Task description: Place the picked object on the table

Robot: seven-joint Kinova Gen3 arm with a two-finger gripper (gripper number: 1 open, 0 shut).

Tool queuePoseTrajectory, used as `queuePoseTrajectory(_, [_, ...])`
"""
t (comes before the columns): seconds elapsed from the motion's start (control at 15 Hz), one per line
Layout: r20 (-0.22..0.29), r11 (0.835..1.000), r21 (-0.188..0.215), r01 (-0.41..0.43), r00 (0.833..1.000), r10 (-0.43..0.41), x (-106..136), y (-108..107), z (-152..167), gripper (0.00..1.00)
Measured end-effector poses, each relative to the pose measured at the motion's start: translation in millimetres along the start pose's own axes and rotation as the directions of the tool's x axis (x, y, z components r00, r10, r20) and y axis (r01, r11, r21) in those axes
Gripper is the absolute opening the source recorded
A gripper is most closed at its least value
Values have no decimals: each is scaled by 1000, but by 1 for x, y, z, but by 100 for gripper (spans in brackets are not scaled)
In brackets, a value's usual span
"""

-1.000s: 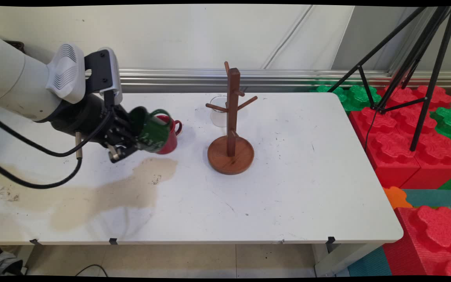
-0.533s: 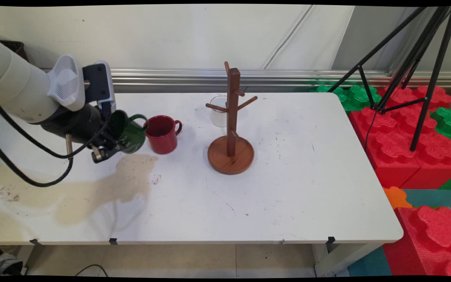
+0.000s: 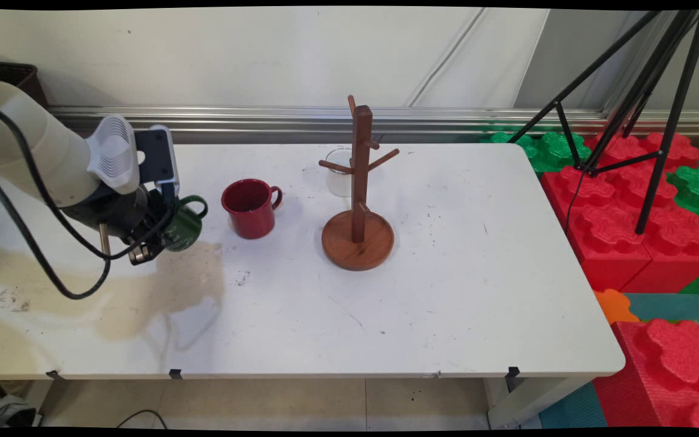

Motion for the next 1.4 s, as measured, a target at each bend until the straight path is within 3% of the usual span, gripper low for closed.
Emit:
queuePoseTrajectory(0.53, [90, 1000, -1, 30, 996, -29, 2, 0, 35, 0])
queuePoseTrajectory(1.4, [119, 997, -56, 45, 992, -38, 12, -10, 88, 0])
